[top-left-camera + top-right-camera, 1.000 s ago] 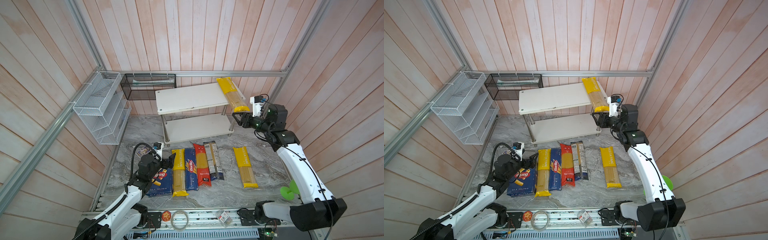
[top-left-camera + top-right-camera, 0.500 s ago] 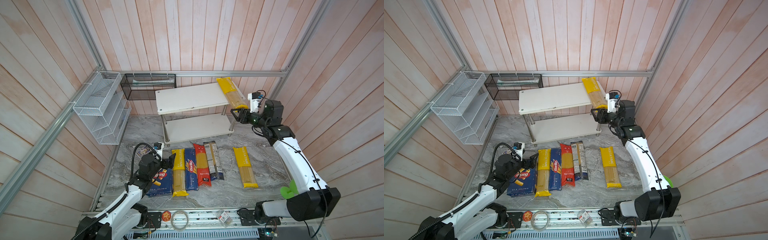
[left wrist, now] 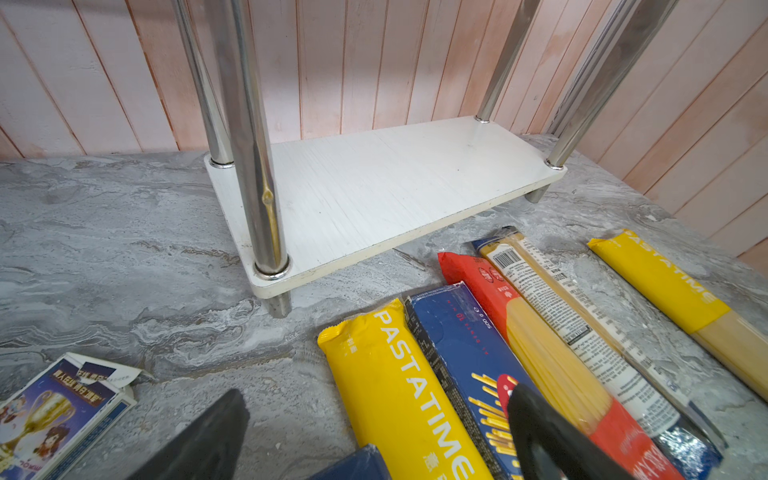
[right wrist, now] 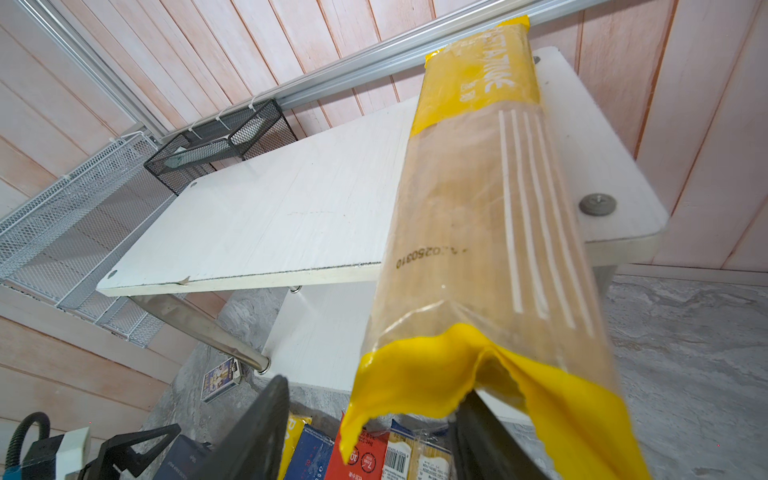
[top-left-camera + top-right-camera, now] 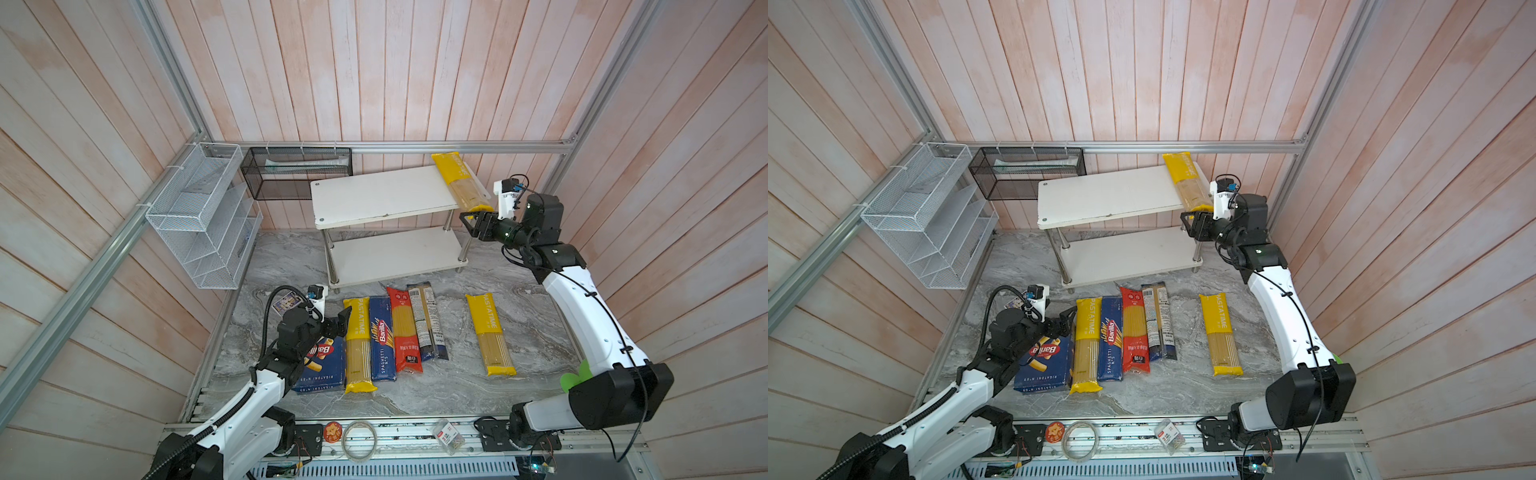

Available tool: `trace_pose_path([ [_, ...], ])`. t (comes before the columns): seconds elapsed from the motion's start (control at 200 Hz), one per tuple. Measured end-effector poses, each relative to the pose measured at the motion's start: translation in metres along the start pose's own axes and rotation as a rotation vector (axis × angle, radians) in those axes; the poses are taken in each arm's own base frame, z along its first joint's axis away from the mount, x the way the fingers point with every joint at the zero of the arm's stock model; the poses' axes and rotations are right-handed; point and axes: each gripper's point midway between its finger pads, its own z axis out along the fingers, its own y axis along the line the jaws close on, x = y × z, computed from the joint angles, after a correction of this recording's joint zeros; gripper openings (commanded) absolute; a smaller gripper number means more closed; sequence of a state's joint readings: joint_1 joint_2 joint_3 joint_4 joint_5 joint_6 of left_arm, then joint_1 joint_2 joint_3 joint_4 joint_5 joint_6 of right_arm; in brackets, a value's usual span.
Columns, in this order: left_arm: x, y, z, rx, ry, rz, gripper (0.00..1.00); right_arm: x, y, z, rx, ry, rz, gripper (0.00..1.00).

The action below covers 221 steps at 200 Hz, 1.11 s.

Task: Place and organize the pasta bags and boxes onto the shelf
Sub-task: 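Draw the right gripper back from the shelf, down toward the table, then move the right gripper down over the second yellow PASTATIME bag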

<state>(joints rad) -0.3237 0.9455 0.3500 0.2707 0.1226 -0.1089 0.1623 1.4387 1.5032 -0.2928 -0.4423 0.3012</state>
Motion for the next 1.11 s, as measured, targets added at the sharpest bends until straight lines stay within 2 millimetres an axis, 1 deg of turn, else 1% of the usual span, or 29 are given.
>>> trace_pose_path([
  [0.095,0.0,0.0,0.0,0.0,-0.001,0.0,1.0,0.002,0.0,-0.003,0.008,0.011,-0.01,0.63],
  [0.17,-0.002,0.0,-0.001,0.0,-0.006,0.001,1.0,0.006,-0.002,-0.009,0.028,0.011,-0.017,0.64],
  [0.27,-0.004,0.0,-0.002,0.001,-0.013,0.002,1.0,0.012,0.002,-0.029,0.053,0.014,-0.032,0.65],
  [0.385,-0.004,-0.001,-0.002,0.001,-0.013,0.002,1.0,0.012,0.013,-0.053,0.054,-0.003,-0.054,0.66],
  [0.46,-0.004,-0.001,-0.002,0.001,-0.013,0.002,1.0,0.02,0.017,-0.066,0.055,-0.001,-0.06,0.66],
  [0.505,-0.004,-0.001,-0.002,0.001,-0.013,0.002,1.0,0.032,0.016,-0.074,0.063,0.013,-0.056,0.66],
  [0.605,-0.002,-0.002,-0.001,0.012,-0.005,-0.004,1.0,0.053,0.011,-0.084,0.089,0.044,-0.042,0.67],
  [0.72,0.006,-0.012,0.002,0.075,0.026,-0.029,1.0,0.085,0.003,-0.091,0.116,0.089,-0.016,0.67],
  [0.82,0.013,-0.022,0.003,0.133,0.059,-0.051,1.0,0.114,-0.005,-0.092,0.126,0.133,0.012,0.68],
  [0.945,0.017,-0.027,0.001,0.162,0.077,-0.07,1.0,0.151,-0.015,-0.088,0.15,0.206,0.048,0.68],
  [1.03,0.012,-0.03,-0.004,0.178,0.048,-0.074,0.99,0.165,-0.023,-0.086,0.181,0.233,0.062,0.68],
  [1.105,0.013,-0.031,-0.01,0.183,0.018,-0.08,1.0,0.175,-0.034,-0.087,0.232,0.244,0.076,0.69],
])
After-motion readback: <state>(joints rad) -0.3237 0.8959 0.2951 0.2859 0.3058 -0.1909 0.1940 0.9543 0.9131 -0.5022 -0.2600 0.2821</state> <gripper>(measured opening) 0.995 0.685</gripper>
